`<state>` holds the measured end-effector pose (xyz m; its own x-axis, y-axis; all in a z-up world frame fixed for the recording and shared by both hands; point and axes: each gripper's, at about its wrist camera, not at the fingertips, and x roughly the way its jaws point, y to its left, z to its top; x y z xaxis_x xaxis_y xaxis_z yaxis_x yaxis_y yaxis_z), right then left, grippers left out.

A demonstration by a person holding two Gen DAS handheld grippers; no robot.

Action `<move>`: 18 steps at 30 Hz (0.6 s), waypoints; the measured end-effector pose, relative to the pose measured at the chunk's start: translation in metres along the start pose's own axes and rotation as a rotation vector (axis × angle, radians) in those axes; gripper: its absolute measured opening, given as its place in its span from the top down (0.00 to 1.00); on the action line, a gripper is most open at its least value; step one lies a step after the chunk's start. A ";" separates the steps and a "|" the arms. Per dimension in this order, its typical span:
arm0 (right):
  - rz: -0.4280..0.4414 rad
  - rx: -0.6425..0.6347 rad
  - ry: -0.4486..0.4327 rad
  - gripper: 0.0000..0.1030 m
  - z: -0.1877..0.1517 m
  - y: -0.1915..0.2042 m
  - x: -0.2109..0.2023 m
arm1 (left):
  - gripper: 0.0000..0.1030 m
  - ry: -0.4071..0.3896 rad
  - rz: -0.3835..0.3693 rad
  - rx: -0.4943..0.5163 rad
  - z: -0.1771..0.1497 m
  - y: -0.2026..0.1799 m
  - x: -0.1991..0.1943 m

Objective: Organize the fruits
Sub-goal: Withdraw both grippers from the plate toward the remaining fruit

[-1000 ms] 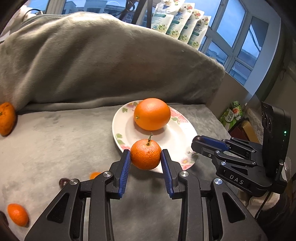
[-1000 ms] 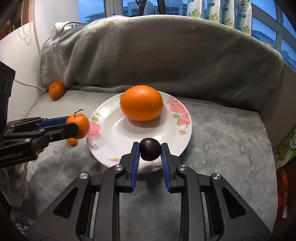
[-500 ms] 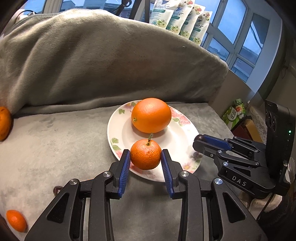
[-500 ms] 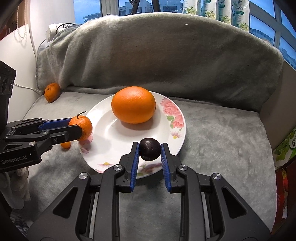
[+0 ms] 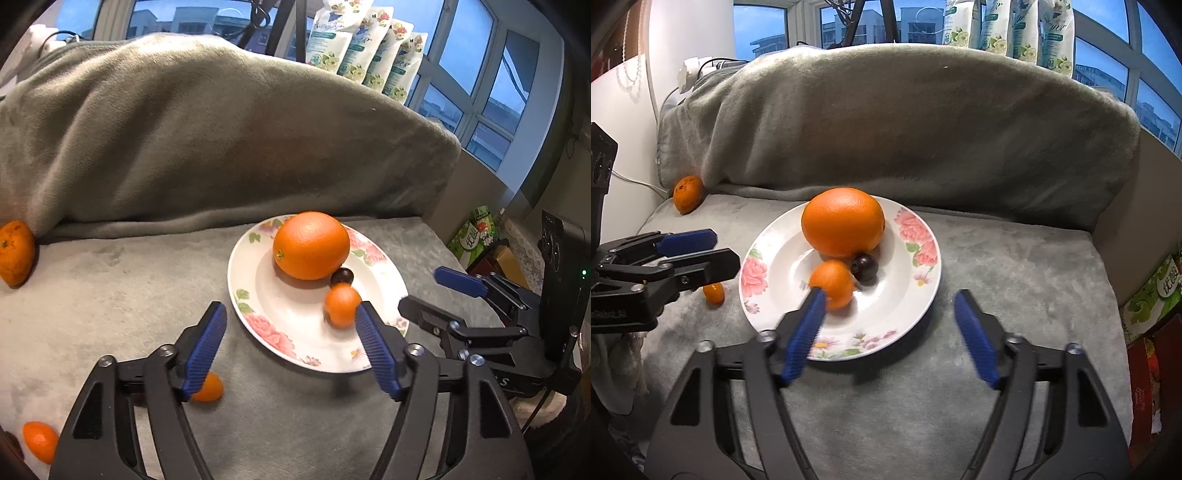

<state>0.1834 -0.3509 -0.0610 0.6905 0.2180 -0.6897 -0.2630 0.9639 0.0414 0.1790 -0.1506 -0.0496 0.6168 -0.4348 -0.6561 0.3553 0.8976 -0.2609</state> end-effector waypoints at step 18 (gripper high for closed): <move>-0.011 -0.011 -0.014 0.11 0.002 0.011 -0.011 | 0.21 -0.024 0.012 -0.024 -0.004 0.001 -0.021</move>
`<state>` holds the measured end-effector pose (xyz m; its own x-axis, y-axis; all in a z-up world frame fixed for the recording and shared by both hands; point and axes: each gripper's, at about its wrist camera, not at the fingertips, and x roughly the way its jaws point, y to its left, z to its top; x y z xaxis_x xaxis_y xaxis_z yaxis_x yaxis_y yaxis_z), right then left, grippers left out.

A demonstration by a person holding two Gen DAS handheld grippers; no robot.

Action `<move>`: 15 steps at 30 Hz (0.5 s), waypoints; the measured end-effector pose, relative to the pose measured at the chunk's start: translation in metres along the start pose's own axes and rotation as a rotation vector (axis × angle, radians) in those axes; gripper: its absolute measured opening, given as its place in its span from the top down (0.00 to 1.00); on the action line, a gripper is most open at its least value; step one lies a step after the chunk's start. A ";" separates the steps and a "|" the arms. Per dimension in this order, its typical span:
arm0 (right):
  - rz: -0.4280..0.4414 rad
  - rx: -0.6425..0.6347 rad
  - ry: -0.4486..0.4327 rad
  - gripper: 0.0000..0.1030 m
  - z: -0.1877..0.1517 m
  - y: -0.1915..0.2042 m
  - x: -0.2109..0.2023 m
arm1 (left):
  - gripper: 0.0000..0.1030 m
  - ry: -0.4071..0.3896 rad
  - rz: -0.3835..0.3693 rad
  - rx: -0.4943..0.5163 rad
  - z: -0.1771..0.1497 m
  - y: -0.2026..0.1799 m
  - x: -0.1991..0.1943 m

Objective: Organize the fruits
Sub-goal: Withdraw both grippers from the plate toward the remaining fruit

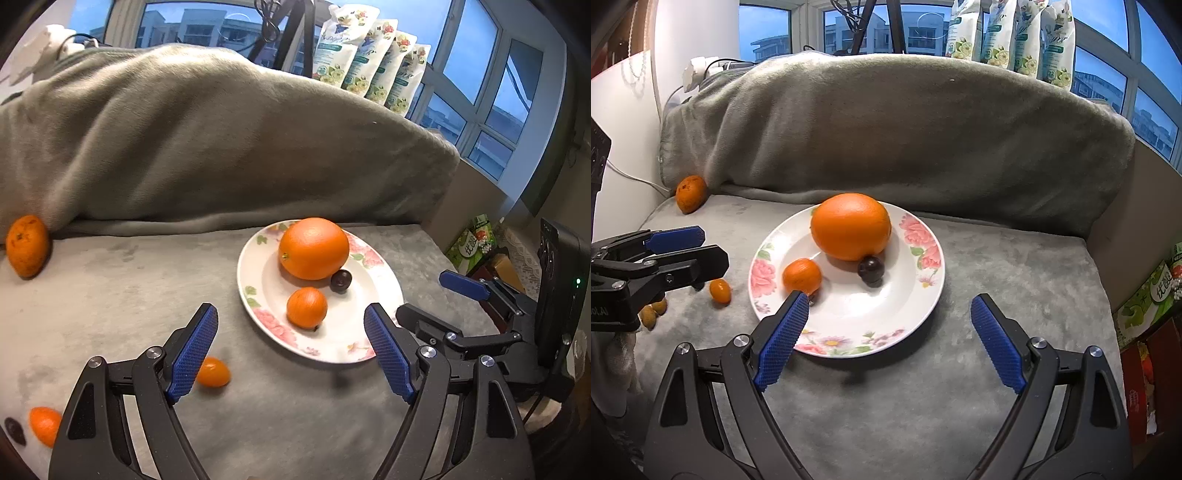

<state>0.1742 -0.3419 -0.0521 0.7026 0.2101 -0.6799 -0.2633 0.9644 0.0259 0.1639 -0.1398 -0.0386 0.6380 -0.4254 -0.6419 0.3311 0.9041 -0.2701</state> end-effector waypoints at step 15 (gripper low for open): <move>0.048 -0.050 -0.022 0.11 0.005 0.032 -0.017 | 0.21 -0.078 0.059 0.021 -0.026 0.024 -0.063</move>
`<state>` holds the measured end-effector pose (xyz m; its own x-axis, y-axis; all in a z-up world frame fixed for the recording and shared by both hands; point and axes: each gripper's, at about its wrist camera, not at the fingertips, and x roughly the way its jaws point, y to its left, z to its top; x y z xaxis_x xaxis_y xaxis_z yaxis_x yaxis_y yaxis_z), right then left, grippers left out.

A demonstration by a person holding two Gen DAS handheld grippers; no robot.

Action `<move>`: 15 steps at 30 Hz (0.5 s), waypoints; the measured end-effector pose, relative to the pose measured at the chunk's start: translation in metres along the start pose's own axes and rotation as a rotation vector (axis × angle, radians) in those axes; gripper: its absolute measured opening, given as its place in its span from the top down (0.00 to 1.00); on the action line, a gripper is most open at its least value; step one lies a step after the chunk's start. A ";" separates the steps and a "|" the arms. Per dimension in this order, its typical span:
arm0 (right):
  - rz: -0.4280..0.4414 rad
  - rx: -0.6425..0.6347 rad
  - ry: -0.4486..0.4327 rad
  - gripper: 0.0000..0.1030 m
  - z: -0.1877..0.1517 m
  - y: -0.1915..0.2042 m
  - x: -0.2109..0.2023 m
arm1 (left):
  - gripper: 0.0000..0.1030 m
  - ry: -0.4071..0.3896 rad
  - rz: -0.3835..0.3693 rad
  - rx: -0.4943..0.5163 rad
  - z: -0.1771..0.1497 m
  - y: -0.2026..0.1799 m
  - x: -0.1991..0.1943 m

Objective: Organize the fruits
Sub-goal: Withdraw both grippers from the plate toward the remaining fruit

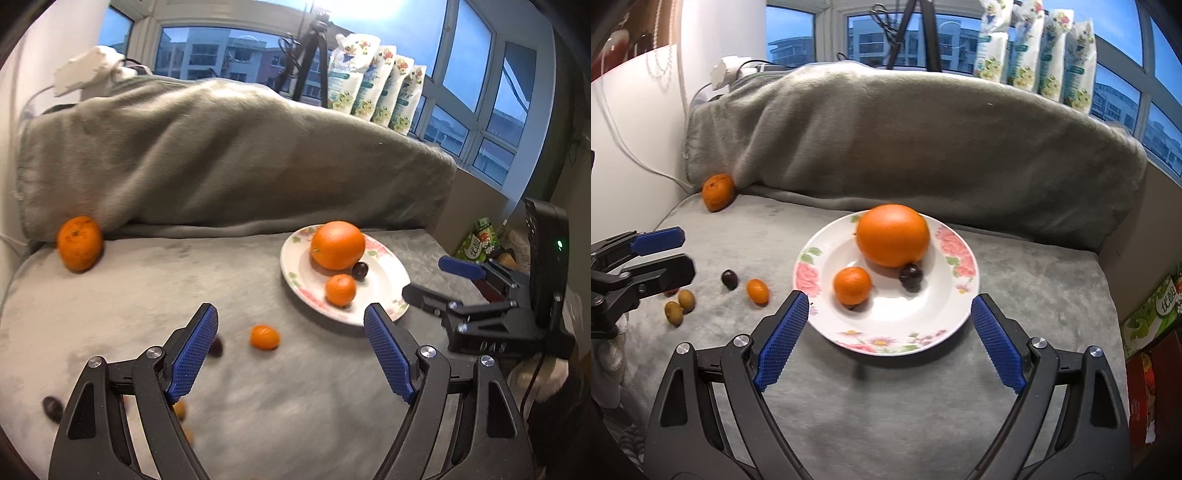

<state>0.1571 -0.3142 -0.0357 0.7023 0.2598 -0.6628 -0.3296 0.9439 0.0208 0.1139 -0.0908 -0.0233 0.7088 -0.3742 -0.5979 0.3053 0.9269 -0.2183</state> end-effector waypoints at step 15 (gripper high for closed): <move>0.153 -0.045 0.014 0.11 0.010 0.045 0.011 | 0.31 0.020 0.092 -0.093 -0.053 0.059 -0.046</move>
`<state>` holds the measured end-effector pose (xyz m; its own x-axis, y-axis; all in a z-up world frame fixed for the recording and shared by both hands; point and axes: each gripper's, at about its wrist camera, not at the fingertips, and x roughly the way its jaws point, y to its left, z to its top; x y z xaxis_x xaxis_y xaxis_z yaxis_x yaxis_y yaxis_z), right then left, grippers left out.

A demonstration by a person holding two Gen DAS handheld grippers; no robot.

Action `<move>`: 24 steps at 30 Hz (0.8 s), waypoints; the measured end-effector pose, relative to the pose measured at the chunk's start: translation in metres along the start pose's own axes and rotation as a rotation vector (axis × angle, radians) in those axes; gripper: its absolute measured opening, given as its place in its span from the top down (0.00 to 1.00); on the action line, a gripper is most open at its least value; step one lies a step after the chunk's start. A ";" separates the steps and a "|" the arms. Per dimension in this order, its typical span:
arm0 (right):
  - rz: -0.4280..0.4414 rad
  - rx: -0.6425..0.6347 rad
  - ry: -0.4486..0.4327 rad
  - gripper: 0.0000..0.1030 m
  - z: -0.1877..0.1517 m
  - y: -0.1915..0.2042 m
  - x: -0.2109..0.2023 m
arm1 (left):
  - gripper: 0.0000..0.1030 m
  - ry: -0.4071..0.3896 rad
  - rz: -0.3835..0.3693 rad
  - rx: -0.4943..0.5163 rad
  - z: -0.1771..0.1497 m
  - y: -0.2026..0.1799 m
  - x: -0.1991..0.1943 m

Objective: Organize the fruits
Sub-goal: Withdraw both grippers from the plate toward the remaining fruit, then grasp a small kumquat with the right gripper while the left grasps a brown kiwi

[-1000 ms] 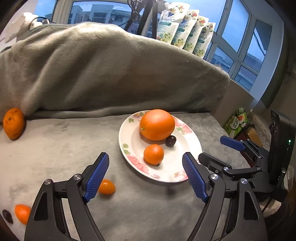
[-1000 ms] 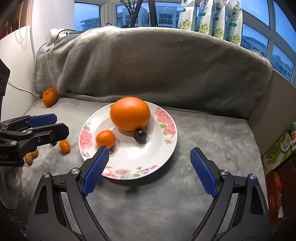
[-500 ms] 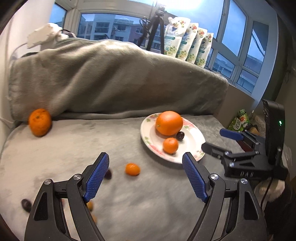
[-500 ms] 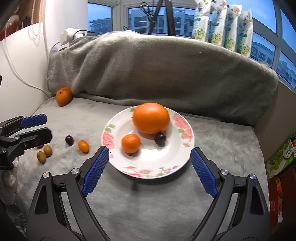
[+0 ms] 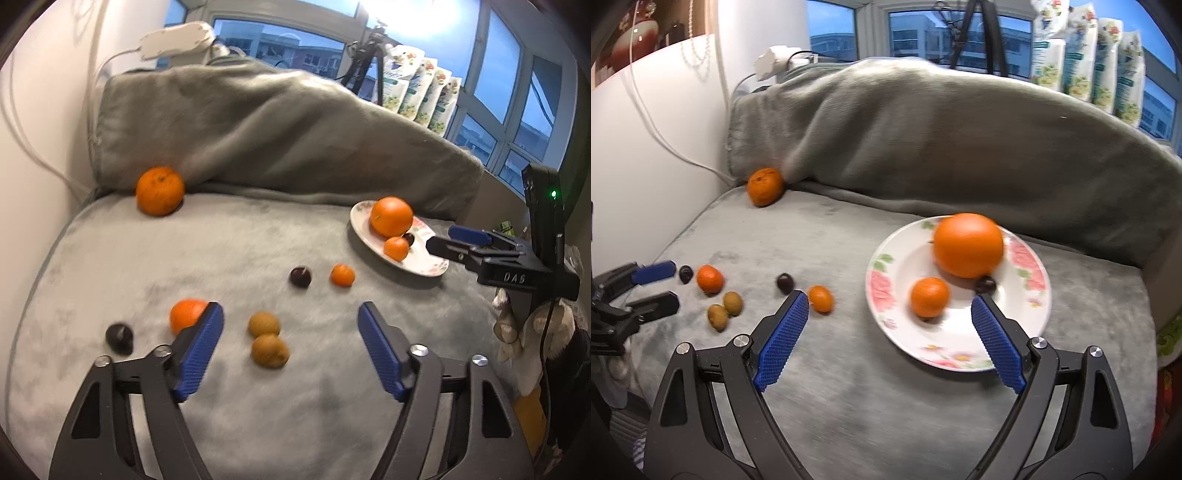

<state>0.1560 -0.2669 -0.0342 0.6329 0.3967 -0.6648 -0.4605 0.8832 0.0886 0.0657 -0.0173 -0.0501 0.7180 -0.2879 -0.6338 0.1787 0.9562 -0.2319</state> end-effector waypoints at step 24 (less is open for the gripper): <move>0.160 -0.130 0.119 0.34 0.008 0.070 0.062 | 0.59 0.126 -0.038 -0.033 -0.026 0.020 0.035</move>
<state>0.1681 -0.1785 -0.0630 0.4716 0.4901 -0.7331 -0.6300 0.7690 0.1088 0.0768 -0.0099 -0.0965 0.6203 -0.3301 -0.7115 0.1806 0.9429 -0.2800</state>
